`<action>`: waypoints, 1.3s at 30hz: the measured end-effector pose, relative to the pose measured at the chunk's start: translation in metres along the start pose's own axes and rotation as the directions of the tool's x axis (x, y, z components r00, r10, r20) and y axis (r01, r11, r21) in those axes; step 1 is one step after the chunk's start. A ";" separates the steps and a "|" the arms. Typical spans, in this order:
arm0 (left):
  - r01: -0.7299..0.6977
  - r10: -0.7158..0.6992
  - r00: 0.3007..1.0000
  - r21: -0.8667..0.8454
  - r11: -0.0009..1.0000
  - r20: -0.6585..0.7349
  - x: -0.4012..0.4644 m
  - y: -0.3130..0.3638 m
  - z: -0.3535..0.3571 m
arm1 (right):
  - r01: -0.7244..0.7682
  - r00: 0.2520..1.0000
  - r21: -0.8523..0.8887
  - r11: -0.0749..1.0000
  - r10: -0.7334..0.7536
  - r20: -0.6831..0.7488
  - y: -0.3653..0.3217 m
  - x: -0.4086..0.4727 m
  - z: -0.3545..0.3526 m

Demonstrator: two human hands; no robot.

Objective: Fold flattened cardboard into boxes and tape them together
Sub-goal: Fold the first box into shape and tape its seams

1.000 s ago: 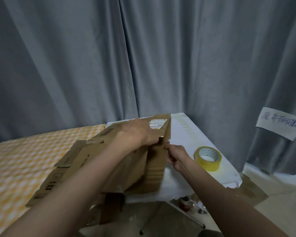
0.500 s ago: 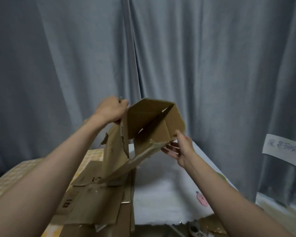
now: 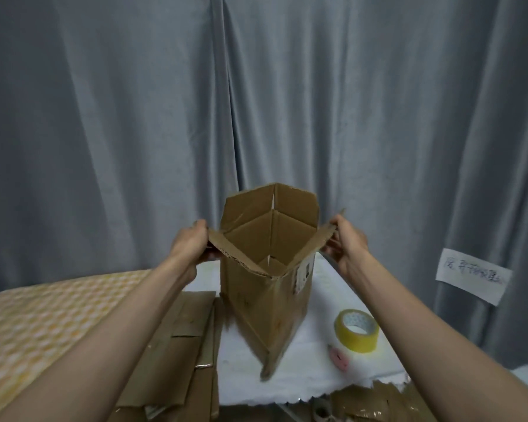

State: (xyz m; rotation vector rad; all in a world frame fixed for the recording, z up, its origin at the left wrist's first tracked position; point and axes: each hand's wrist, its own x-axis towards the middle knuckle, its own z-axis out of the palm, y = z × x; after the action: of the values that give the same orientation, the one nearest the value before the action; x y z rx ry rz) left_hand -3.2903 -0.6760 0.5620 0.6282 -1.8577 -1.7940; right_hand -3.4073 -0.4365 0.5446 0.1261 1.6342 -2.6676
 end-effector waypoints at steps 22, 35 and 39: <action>-0.044 0.040 0.999 0.246 0.968 0.017 0.033 -0.045 -0.040 | 0.314 0.946 -0.949 -0.024 -0.073 0.315 0.016 0.060 0.008; 0.211 -0.166 0.939 -0.121 0.970 0.302 0.015 -0.039 -0.001 | 0.346 0.931 -0.938 -0.017 -0.114 0.346 0.038 0.103 0.006; 0.197 -0.147 0.955 -0.179 0.964 0.257 0.018 -0.027 0.021 | 0.353 0.931 -0.936 -0.012 -0.094 0.352 0.020 0.108 0.004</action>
State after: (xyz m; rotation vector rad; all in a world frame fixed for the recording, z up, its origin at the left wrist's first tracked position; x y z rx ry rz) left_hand -3.3176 -0.6718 0.5346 0.5287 -1.7827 -2.2290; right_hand -3.5140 -0.4453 0.5204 -0.4529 3.1294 -0.7701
